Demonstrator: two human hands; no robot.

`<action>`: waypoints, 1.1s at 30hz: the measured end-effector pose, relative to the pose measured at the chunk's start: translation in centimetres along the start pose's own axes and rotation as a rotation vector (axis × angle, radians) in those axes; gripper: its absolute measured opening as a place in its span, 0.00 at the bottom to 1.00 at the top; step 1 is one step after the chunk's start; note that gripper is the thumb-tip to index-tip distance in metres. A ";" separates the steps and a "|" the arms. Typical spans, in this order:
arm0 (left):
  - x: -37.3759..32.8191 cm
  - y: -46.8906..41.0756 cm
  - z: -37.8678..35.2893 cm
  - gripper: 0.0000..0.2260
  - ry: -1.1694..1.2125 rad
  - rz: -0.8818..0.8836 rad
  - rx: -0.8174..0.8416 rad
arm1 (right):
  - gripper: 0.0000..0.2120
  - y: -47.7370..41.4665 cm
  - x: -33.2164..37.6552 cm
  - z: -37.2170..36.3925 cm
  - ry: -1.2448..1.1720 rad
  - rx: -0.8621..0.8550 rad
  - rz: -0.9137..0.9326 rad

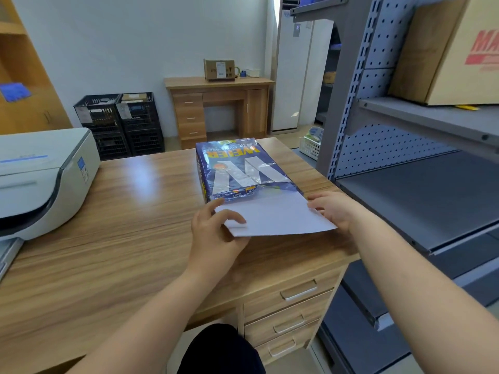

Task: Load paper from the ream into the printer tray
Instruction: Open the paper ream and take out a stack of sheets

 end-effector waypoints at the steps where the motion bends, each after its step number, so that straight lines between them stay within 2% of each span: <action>1: 0.2 0.2 -0.1 0.23 0.121 0.077 -0.029 | 0.18 0.1 0.0 -0.2 0.014 -0.004 0.002; 3: 0.5 0.5 -0.2 0.31 0.436 0.303 -0.142 | 0.16 0.1 -0.2 -0.4 0.022 0.002 0.011; 4: 0.5 0.6 -0.1 0.31 0.604 0.440 -0.214 | 0.16 0.0 -0.3 -0.5 0.019 0.007 0.012; 6: 0.9 0.9 -0.2 0.22 0.891 0.728 -0.321 | 0.16 0.0 -0.4 -0.7 0.018 0.015 0.013; 8: 2.2 0.7 0.1 0.09 1.043 0.936 -0.357 | 0.15 -0.2 -0.5 -0.7 0.025 0.020 0.011; 9: 2.8 0.7 0.3 0.11 1.075 1.023 -0.339 | 0.15 -0.3 -0.6 -0.6 0.028 0.020 0.008; 11: 4.2 0.4 0.6 0.20 1.117 1.132 -0.250 | 0.17 -0.6 -0.7 -0.5 0.023 0.024 0.002; 13: 4.7 0.2 1.0 0.24 1.132 1.185 -0.148 | 0.17 -0.8 -0.6 -0.4 0.011 0.026 -0.001; 17: 5.0 -0.4 1.3 0.11 0.945 1.136 0.047 | 0.14 -0.7 -0.5 -0.2 0.047 0.007 0.004; 20: 5.0 -0.6 0.8 0.13 0.854 1.077 0.153 | 0.14 -0.5 -0.6 0.3 0.098 0.001 0.011; 25: 4.4 -0.6 0.2 0.17 0.850 1.049 0.178 | 0.13 0.7 -1.0 1.2 0.147 0.050 -0.015; 33: 3.5 0.6 0.2 0.18 0.934 1.069 0.186 | 0.13 -0.4 -1.6 0.3 -0.020 0.047 -0.058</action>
Point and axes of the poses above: each hand's wrist, its own y-axis away from the middle knuckle, its own z-axis out of the back of the hand, x = y × z, the point moved 6 cm from there along -y, towards the middle knuckle, and after that the axes turned 14 degrees about -z, right-handed, at the moved point
